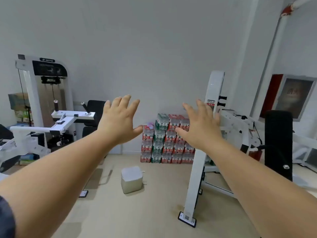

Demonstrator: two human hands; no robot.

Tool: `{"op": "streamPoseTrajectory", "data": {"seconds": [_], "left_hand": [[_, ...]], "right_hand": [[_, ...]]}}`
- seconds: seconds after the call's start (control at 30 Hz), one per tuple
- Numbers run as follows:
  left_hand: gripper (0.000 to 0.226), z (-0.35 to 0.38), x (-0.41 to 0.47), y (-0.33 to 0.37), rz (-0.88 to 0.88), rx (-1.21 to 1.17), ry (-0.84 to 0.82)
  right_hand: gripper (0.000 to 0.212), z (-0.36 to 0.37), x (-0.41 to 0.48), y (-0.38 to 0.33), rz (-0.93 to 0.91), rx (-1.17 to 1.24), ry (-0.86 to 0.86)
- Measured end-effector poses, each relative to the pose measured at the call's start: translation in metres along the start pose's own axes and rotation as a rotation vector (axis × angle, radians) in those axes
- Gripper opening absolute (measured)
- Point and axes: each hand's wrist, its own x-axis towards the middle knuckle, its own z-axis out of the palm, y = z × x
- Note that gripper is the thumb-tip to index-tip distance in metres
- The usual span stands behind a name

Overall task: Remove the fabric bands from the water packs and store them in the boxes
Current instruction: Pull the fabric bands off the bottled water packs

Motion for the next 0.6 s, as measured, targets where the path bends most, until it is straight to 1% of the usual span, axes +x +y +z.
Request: {"op": "streamPoseTrajectory", "data": {"seconds": [0.03,0.13,0.23,0.3,0.43,0.6], "left_hand": [[0.091,0.011,0.007,-0.004,0.009,-0.006,-0.034],[0.091,0.060,0.036,-0.023,0.052,-0.010,-0.015],[0.089,0.113,0.077,-0.048,0.043,-0.054,-0.005],[0.089,0.145,0.107,-0.065,0.029,-0.069,-0.025],[0.090,0.207,0.167,-0.092,0.057,-0.060,-0.087],[0.088,0.287,0.230,-0.102,0.071,-0.072,-0.135]], "right_hand": [[0.085,0.012,0.010,-0.001,-0.003,-0.012,-0.014],[0.086,0.053,0.047,-0.006,-0.001,-0.046,-0.056],[0.086,0.098,0.095,-0.010,0.006,-0.064,-0.069],[0.085,0.125,0.130,-0.015,0.031,-0.060,-0.097],[0.087,0.179,0.195,-0.022,0.053,-0.078,-0.142],[0.086,0.241,0.260,-0.012,0.085,-0.050,-0.193]]}}
